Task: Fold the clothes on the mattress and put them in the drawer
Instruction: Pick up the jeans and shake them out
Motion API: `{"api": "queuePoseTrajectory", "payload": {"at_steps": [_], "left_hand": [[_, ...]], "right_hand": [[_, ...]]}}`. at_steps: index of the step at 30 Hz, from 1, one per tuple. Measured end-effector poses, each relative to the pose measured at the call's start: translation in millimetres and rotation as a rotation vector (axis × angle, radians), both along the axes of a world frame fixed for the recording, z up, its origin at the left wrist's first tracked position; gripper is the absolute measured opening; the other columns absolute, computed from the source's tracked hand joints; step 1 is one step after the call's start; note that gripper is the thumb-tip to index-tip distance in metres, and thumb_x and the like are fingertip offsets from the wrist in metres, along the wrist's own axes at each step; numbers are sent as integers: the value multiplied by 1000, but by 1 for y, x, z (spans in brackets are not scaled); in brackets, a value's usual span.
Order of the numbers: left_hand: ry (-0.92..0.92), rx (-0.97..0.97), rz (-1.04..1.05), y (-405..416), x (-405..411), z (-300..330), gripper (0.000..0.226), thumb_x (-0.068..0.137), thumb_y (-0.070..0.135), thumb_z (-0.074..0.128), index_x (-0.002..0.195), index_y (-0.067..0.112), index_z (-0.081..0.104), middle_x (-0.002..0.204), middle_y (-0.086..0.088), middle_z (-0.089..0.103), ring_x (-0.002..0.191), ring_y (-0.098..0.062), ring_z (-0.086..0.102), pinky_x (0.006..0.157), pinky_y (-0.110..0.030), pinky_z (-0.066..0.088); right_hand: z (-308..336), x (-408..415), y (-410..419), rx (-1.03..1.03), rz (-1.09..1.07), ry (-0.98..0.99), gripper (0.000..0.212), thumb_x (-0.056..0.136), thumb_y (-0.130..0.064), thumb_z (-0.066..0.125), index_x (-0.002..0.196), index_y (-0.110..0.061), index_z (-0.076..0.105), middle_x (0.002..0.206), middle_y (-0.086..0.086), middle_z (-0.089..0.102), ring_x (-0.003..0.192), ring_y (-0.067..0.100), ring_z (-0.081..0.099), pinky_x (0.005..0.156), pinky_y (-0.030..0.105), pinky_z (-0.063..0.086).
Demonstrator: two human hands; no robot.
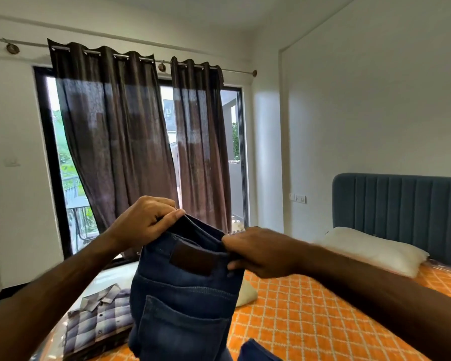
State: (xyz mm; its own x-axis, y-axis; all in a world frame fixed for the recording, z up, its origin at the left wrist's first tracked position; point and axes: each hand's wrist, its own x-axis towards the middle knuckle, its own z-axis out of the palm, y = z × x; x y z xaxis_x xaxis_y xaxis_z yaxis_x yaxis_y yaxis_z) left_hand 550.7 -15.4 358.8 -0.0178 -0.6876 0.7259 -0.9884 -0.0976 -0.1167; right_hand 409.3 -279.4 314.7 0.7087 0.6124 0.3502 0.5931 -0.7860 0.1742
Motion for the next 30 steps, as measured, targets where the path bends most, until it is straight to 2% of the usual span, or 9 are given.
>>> {"api": "queuePoseTrajectory", "payload": {"at_steps": [3,8,12,15,19,22,24,26,30], "left_hand": [[-95,129,31,6,5,-2,46,105,49,41,68,23,49,71,14,45,59,-5,48,57,-14,37],[-133,211,58,5,15,-5,42,92,56,65,72,21,54,80,16,47,67,-1,49,61,-11,41],[17,64,8,-2,12,0,40,88,52,69,67,23,50,76,17,52,63,-3,51,57,-11,40],[152,-71,3,-11,5,13,42,86,57,66,70,22,49,74,7,57,61,-7,52,57,-13,41],[344,-307,-51,-23,-2,39,33,86,36,78,93,19,50,94,-3,59,77,-21,65,65,-26,55],[656,-450,-152,-33,-4,51,64,66,40,87,114,23,49,114,0,61,96,-6,69,74,-16,55],[745,-347,-115,-34,3,54,95,48,52,96,126,22,51,118,3,67,105,-1,67,83,-18,54],[786,-295,-114,-35,6,57,81,52,40,98,122,21,61,111,6,75,106,-7,70,85,-21,56],[905,-597,-144,-43,1,56,31,77,7,82,106,10,72,94,2,78,87,-11,73,71,-19,58]], "right_hand": [[18,8,-21,127,-128,-35,11,103,-31,55,104,-24,46,98,1,63,83,13,56,76,37,52],[33,16,-29,280,-104,-170,17,100,-25,63,93,-22,47,89,0,59,79,11,53,69,27,50],[42,16,-36,449,-45,-181,13,97,-10,65,92,-10,53,87,2,62,79,14,58,68,32,54],[53,19,-38,582,-15,-275,19,90,3,69,88,-10,54,96,3,57,87,14,56,74,25,54],[73,32,-30,870,-42,-379,23,85,6,72,86,-11,56,108,5,62,99,10,61,83,13,50],[93,48,-14,1203,-73,-370,16,90,0,71,90,-8,57,108,3,68,97,9,66,82,14,53],[107,60,-6,1311,-115,-387,16,92,-5,71,91,-13,57,101,0,69,93,8,66,82,18,55],[117,67,-3,1356,-159,-380,18,92,-8,72,92,-18,58,99,0,68,94,12,65,87,28,57],[123,68,-4,1554,-64,-190,32,88,-11,78,112,-20,59,116,-3,65,104,11,63,91,31,58]]}}
